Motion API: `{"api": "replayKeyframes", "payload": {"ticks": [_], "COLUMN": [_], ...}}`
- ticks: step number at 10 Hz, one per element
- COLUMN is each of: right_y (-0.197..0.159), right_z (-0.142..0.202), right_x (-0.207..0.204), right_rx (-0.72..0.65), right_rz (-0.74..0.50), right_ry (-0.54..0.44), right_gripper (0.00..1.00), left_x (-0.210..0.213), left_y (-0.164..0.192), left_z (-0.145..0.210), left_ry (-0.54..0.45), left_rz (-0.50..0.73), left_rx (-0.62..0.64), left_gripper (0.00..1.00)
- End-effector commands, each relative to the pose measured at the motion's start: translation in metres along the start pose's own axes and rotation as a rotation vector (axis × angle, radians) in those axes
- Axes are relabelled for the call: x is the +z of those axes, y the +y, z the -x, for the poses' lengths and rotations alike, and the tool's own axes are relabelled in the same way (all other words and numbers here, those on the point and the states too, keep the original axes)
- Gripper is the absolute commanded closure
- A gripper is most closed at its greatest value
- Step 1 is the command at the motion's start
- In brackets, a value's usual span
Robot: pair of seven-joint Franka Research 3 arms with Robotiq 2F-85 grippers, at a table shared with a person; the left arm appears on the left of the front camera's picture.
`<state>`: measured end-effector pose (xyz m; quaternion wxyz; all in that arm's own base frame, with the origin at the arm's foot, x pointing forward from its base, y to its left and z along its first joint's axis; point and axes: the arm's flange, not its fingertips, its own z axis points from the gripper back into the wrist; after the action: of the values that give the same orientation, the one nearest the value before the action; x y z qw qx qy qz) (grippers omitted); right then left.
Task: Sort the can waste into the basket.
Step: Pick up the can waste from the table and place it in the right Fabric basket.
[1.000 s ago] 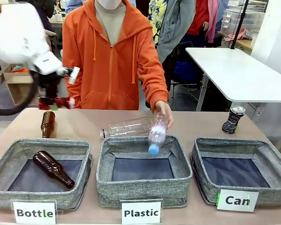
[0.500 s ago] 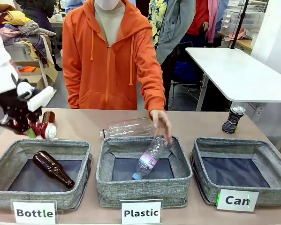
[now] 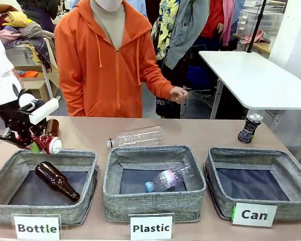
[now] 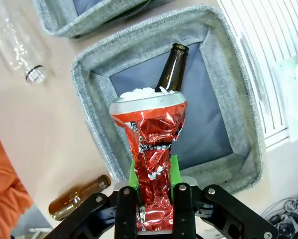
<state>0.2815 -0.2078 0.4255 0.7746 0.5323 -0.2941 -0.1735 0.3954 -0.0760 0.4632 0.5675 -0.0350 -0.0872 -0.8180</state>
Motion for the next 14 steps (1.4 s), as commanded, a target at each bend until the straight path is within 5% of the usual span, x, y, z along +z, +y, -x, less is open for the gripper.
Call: {"api": "replayKeyframes", "payload": {"ticks": [1, 2, 3, 4, 6, 8, 11, 12, 14], "right_y": [0.0, 0.009, 0.014, 0.017, 0.013, 0.003, -0.02, -0.026, -0.012], "right_z": [0.0, 0.003, 0.009, 0.018, 0.041, 0.064, 0.072, 0.068, 0.075], "right_x": [0.0, 0.018, 0.031, 0.049, 0.087, 0.131, 0.172, 0.174, 0.164], "right_rx": [0.0, 0.043, 0.056, 0.074, 0.116, 0.146, 0.098, 0.086, 0.092], "right_rz": [0.0, 0.066, 0.088, 0.134, 0.196, 0.263, 0.249, 0.229, 0.287], "right_ry": [0.0, -0.01, 0.09, 0.058, 0.134, 0.167, 0.057, 0.005, 0.082], "right_gripper": [0.0, 0.0, 0.0, 0.0, 0.0, 0.0, 0.0, 0.0, 0.0], "left_x": [-0.002, -0.009, -0.011, -0.014, -0.023, -0.04, -0.11, -0.122, -0.138], "left_y": [-0.001, 0.03, 0.056, 0.079, 0.119, 0.159, 0.22, 0.23, 0.247], "left_z": [-0.001, -0.041, -0.092, -0.154, -0.25, -0.355, -0.509, -0.53, -0.565], "left_ry": [0.001, -0.094, -0.138, -0.229, -0.35, -0.417, -0.458, -0.449, -0.451], "left_rz": [0.004, -0.088, -0.187, -0.243, -0.366, -0.291, -0.069, -0.058, 0.012], "left_rx": [-0.003, -0.026, -0.084, -0.109, -0.071, -0.139, -0.191, -0.205, -0.258], "left_gripper": [0.74, 0.74, 0.74, 0.74, 0.74, 0.74, 0.74, 0.74, 0.74]}}
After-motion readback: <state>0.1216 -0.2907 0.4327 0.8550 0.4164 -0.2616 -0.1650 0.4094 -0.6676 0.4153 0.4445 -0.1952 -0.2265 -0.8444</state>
